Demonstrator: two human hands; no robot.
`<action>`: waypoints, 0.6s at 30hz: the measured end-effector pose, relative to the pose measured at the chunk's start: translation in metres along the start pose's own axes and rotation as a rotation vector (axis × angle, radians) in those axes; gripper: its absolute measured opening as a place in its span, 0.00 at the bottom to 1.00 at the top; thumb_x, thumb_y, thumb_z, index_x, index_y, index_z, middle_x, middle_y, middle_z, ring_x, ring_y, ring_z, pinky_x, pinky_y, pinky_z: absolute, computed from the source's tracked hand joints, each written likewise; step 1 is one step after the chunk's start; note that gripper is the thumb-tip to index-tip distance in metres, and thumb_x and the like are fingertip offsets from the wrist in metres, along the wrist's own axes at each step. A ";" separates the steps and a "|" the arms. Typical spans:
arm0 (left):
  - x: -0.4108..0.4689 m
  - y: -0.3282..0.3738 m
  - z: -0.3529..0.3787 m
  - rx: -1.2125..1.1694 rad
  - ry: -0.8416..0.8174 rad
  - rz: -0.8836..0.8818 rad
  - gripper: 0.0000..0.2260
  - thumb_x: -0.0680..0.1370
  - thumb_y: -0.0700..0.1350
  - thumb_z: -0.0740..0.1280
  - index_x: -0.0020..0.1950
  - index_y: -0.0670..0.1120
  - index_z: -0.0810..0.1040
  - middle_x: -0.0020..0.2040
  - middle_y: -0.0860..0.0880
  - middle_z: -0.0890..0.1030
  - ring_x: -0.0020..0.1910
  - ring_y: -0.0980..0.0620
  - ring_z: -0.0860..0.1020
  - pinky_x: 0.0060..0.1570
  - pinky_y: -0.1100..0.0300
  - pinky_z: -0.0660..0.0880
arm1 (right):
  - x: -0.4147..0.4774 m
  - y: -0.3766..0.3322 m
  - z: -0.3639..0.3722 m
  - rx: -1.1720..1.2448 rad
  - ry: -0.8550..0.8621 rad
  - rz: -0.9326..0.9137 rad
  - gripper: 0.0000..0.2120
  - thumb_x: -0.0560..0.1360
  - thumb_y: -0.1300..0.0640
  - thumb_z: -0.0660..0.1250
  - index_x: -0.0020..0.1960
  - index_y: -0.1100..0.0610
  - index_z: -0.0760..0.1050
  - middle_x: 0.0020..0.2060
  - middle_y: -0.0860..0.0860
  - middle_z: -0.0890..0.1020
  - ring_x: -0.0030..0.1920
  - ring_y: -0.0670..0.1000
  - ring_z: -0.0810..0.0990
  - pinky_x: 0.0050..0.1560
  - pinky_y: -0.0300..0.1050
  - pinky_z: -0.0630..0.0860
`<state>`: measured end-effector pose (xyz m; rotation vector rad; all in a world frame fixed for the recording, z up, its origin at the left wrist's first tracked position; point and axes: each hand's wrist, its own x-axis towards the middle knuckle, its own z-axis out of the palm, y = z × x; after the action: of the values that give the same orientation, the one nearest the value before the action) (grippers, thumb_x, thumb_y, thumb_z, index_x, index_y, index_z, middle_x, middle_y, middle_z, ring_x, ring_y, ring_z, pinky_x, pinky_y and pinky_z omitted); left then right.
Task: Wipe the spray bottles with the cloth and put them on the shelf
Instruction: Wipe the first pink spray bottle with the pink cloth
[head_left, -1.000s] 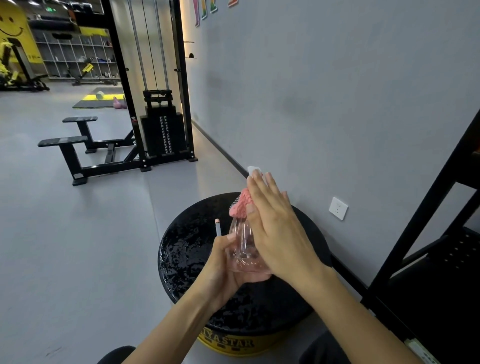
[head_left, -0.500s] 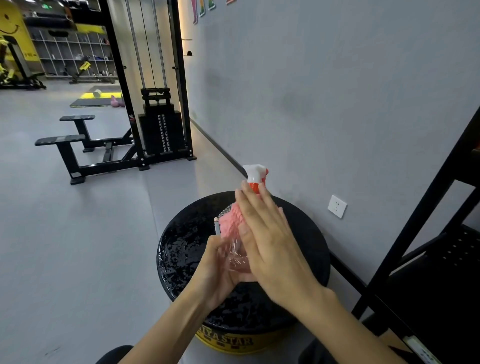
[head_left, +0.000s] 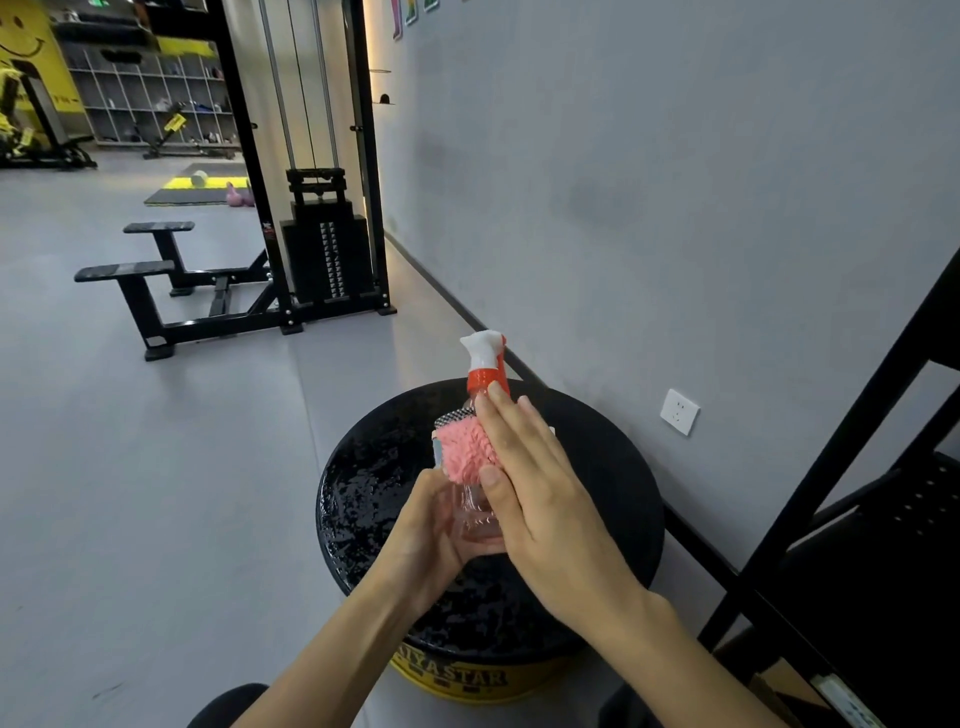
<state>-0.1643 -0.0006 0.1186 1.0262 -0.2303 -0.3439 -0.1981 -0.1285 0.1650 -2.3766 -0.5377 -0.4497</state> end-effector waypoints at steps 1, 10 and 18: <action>0.001 0.000 -0.002 0.017 0.004 0.002 0.15 0.73 0.51 0.62 0.54 0.43 0.77 0.40 0.48 0.85 0.37 0.51 0.84 0.33 0.57 0.80 | -0.001 0.001 0.003 -0.004 -0.007 -0.005 0.25 0.82 0.45 0.45 0.78 0.43 0.45 0.77 0.34 0.45 0.76 0.37 0.38 0.74 0.36 0.41; 0.014 -0.006 -0.034 0.002 0.015 0.033 0.30 0.67 0.47 0.73 0.68 0.48 0.69 0.56 0.44 0.81 0.51 0.42 0.83 0.47 0.47 0.80 | -0.002 0.028 0.028 0.194 0.024 0.009 0.25 0.83 0.58 0.53 0.78 0.45 0.53 0.77 0.37 0.55 0.77 0.39 0.48 0.74 0.48 0.63; 0.025 -0.022 -0.059 0.004 0.087 0.040 0.30 0.65 0.40 0.74 0.66 0.43 0.72 0.52 0.41 0.84 0.47 0.42 0.84 0.45 0.48 0.81 | -0.005 0.049 0.062 0.324 0.142 0.098 0.23 0.80 0.66 0.60 0.74 0.56 0.65 0.72 0.48 0.69 0.72 0.40 0.66 0.67 0.37 0.69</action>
<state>-0.1250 0.0259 0.0708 1.0362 -0.1732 -0.2619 -0.1673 -0.1233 0.0923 -2.0343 -0.3941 -0.4463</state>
